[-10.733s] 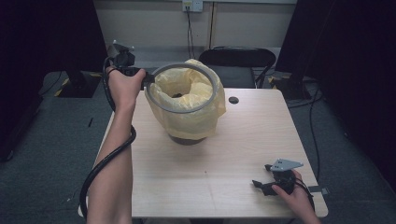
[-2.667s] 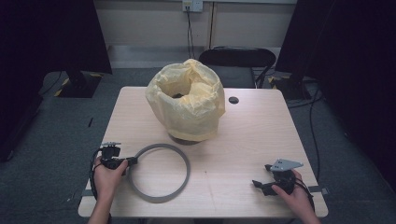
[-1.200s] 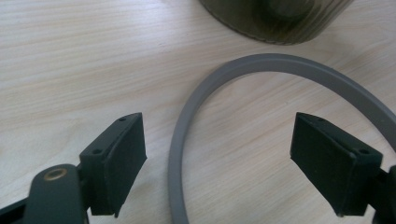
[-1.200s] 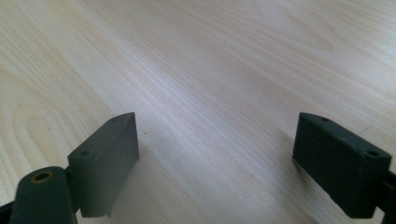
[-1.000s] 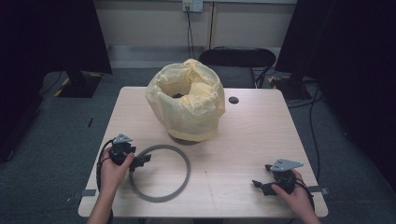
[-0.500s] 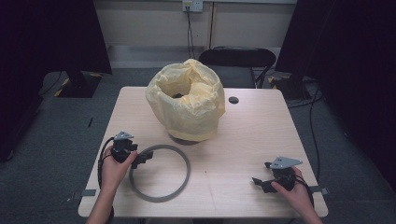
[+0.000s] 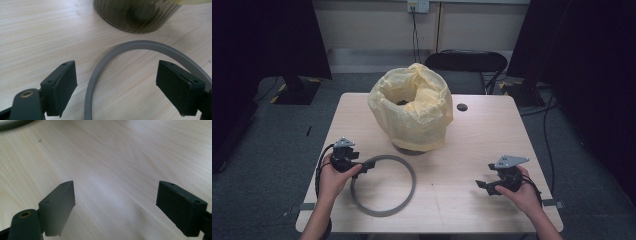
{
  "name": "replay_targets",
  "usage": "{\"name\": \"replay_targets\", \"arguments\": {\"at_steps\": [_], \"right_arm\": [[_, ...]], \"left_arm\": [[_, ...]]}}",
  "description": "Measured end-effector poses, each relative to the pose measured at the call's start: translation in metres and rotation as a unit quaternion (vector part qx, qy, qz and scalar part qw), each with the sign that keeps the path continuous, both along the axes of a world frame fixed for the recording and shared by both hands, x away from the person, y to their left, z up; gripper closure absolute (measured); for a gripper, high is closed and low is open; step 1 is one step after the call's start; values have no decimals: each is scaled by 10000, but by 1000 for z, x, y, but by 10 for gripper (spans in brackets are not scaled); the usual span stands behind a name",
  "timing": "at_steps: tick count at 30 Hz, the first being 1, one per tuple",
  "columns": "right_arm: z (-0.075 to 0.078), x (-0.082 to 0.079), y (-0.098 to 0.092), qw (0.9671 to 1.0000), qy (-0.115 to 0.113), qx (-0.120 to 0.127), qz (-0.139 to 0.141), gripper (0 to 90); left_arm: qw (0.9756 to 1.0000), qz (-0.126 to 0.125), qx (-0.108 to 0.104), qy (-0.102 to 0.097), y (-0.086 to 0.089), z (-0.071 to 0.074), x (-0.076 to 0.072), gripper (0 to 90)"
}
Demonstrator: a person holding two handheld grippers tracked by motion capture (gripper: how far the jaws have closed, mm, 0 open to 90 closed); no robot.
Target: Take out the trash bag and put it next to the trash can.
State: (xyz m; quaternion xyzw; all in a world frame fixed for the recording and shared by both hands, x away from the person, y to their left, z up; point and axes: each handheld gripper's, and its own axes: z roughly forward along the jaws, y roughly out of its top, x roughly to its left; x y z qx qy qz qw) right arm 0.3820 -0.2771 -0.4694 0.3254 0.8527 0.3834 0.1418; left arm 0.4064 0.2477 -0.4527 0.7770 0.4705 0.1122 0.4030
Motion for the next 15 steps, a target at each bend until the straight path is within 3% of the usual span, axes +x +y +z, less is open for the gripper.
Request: {"name": "replay_targets", "arguments": {"at_steps": [15], "right_arm": [[22, 23, 19, 9998, -112, -56, 146, 147]], "left_arm": [[9999, -139, -53, -58, -2, 8, 5, 167]]}}
